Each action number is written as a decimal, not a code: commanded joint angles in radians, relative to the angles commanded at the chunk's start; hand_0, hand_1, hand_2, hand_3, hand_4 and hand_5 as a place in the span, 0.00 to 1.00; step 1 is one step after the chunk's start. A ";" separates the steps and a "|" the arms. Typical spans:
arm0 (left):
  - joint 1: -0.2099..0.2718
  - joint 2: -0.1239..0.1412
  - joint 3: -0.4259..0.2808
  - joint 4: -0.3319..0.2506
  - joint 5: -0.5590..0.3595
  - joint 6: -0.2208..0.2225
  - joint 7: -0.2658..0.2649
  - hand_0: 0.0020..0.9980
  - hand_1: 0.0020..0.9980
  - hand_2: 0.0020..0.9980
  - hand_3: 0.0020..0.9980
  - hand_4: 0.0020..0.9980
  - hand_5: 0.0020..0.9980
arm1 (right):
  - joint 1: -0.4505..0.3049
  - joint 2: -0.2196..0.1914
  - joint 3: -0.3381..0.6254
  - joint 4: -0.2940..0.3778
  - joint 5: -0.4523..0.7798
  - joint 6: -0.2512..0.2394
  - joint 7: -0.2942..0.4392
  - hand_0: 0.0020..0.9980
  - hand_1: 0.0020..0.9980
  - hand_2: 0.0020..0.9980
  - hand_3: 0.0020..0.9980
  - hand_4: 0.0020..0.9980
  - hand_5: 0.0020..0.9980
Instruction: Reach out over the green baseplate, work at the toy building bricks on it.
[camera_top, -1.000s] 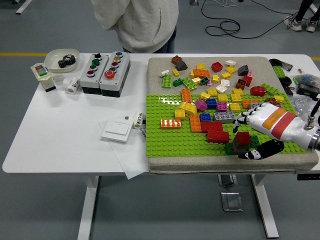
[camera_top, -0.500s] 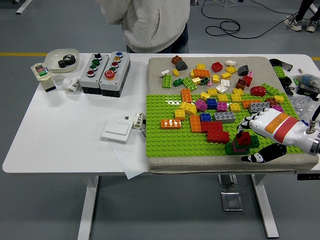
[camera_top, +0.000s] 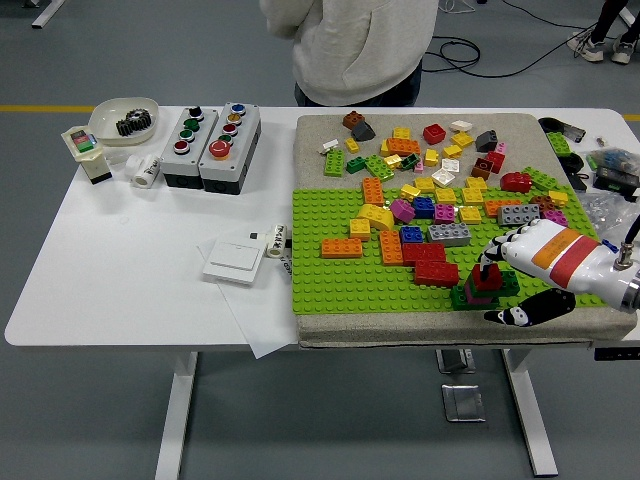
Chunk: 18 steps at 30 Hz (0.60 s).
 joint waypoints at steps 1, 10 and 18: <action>0.000 0.000 0.000 0.000 0.001 0.000 0.000 0.60 0.73 0.71 0.56 0.59 0.62 | -0.001 0.000 0.000 0.001 0.000 0.000 0.000 0.46 0.58 0.66 0.55 0.87 0.50; 0.003 0.001 -0.007 0.000 0.014 0.001 0.005 0.60 0.73 0.71 0.56 0.59 0.62 | -0.016 -0.005 0.015 0.013 0.002 -0.003 0.001 0.46 0.58 0.66 0.54 0.87 0.50; 0.004 0.001 -0.009 0.000 0.018 0.002 0.006 0.60 0.73 0.71 0.56 0.59 0.63 | -0.036 -0.012 0.029 0.047 0.012 -0.004 0.002 0.46 0.57 0.66 0.54 0.87 0.50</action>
